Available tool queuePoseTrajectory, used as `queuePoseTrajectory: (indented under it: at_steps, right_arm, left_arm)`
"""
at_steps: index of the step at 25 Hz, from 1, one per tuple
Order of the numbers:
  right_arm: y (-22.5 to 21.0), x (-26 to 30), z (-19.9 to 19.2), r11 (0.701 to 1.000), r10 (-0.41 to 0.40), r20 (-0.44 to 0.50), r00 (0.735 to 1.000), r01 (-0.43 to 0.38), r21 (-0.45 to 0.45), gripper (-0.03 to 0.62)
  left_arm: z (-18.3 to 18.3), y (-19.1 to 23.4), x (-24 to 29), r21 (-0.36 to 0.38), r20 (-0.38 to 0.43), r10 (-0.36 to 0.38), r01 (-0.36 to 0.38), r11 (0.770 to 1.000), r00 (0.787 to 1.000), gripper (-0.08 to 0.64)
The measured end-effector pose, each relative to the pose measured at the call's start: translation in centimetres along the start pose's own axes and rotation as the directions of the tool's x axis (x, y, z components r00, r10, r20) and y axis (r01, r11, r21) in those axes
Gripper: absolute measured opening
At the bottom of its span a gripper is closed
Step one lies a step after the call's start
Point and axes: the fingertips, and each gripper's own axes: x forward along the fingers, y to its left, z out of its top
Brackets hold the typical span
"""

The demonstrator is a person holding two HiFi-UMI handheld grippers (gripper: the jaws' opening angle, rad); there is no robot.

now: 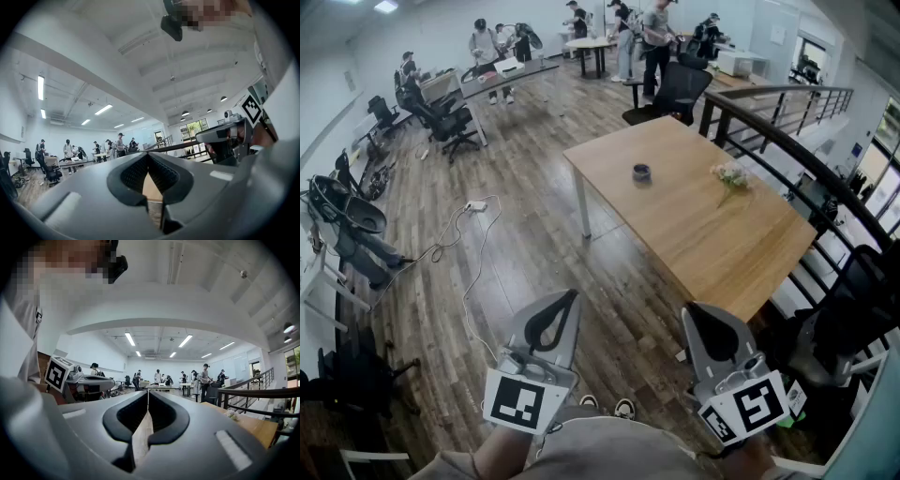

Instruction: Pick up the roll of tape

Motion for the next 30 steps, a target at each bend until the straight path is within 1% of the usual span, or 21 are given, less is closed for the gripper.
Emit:
queuePoseTrajectory:
  at_steps: [6,24,29,30]
  right_arm:
    - [-0.5,-0.4,0.2,0.999,-0.007,0.016,1.000,0.006,0.037,0.015]
    - [0.3,-0.4,-0.7,0.998,0.052,-0.002,0.999,-0.051,0.041,0.017]
    - [-0.7,0.2,-0.5,0.997,0.046,0.015,0.999,-0.047,0.060,0.018]
    - [-0.9,0.5,-0.4,0.997,0.044,0.020,0.999,-0.045,0.065,0.028]
  left_arm:
    - [0.2,-0.4,0.0,-0.006,0.002,0.000,0.000,1.000,1.000,0.002]
    - [-0.1,-0.9,0.4,-0.023,-0.010,0.004,-0.004,1.000,1.000,0.002]
    - [-0.1,-0.3,0.8,-0.019,-0.009,0.019,-0.020,1.000,1.000,0.002]
    - [-0.1,-0.1,0.9,-0.018,-0.009,0.023,-0.023,1.000,1.000,0.002]
